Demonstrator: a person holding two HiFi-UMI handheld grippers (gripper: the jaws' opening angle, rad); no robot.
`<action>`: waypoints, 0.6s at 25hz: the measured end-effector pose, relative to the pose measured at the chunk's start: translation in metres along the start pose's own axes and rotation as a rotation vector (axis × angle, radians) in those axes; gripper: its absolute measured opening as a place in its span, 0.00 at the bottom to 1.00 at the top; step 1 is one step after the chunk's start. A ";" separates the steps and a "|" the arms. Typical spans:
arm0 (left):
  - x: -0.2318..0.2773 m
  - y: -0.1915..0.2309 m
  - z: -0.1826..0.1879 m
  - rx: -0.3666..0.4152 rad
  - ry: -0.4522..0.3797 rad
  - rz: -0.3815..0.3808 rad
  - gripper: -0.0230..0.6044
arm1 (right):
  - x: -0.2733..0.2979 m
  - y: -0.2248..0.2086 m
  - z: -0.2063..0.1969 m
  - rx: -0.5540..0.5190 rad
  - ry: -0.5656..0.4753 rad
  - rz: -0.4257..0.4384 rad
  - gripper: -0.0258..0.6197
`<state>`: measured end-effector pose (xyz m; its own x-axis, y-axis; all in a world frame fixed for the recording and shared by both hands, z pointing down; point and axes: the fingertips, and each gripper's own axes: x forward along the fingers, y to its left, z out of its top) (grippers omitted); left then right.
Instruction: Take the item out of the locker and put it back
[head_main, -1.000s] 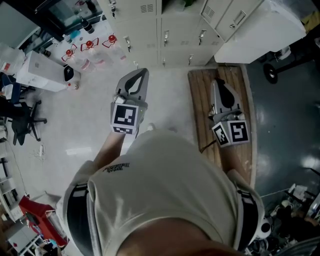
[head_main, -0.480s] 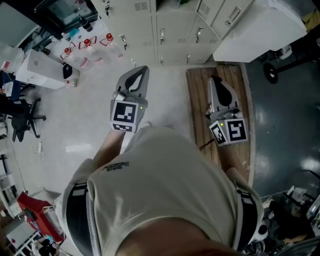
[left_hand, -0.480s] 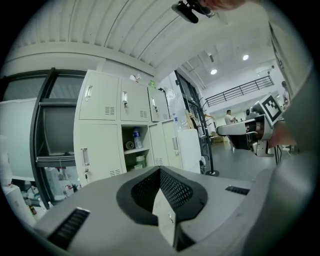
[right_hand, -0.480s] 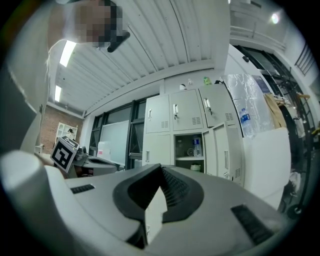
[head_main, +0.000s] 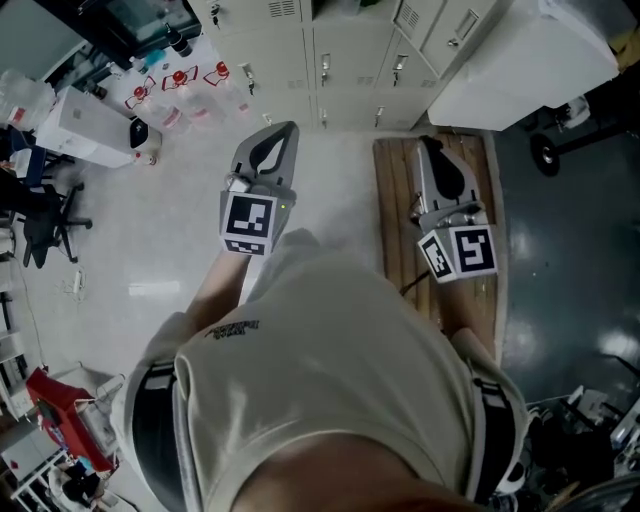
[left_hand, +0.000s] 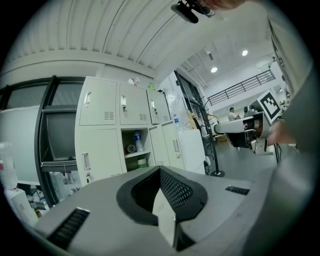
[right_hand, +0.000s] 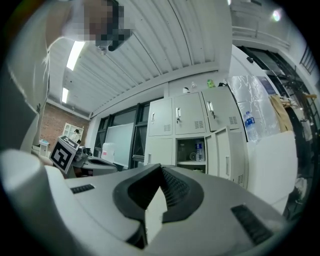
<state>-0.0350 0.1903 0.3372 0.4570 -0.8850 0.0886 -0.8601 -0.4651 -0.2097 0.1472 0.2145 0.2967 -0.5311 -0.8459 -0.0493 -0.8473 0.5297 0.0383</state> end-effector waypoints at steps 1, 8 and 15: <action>-0.001 -0.001 0.001 0.005 -0.001 0.004 0.06 | -0.001 -0.001 0.000 -0.007 0.001 0.003 0.04; 0.004 0.000 -0.002 0.029 0.017 0.028 0.06 | 0.004 -0.011 -0.007 -0.005 0.028 0.008 0.04; 0.012 0.013 -0.005 0.016 -0.001 0.026 0.06 | 0.019 -0.008 -0.009 -0.020 0.029 0.017 0.04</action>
<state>-0.0414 0.1737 0.3403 0.4349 -0.8968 0.0818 -0.8679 -0.4416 -0.2273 0.1443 0.1939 0.3040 -0.5444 -0.8386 -0.0199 -0.8379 0.5426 0.0586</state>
